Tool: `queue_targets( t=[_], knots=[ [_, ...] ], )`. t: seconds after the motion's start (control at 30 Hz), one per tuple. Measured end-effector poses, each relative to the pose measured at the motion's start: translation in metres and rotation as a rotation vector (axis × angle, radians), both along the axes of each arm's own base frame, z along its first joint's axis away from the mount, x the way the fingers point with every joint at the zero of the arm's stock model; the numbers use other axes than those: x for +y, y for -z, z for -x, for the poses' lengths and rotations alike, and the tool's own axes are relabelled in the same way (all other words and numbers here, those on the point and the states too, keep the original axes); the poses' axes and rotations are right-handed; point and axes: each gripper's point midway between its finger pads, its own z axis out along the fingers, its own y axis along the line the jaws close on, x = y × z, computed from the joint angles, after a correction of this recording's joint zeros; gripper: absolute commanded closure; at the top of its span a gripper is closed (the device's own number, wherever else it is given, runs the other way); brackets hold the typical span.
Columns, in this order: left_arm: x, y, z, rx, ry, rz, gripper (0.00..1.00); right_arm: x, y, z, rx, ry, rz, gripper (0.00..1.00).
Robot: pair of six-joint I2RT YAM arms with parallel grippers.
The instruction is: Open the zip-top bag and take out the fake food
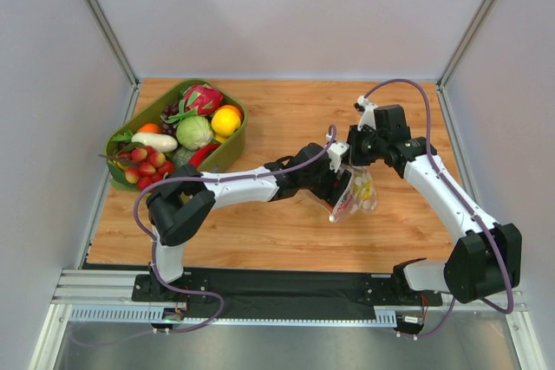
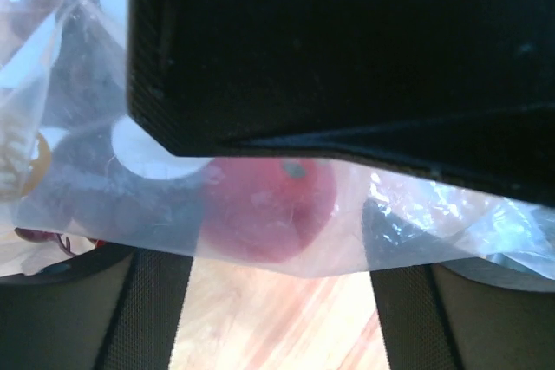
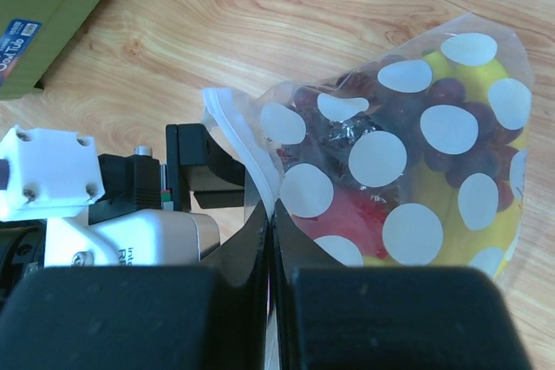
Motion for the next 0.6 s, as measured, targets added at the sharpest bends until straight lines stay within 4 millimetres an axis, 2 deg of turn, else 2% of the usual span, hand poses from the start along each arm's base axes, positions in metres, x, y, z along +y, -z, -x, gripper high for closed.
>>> queue_targets(
  t=[0.27,0.43,0.6],
  knots=[
    [-0.010,0.003,-0.005,-0.010,-0.009,0.016,0.10,-0.008,0.003,-0.004,-0.003,0.033,0.025,1.00],
    [-0.012,0.006,-0.006,-0.036,-0.015,0.055,0.10,-0.006,0.004,-0.002,0.003,0.026,0.025,1.00],
    [-0.006,0.018,0.001,-0.066,-0.017,0.088,0.10,-0.006,0.010,0.005,0.030,0.019,0.031,1.00]
  ],
)
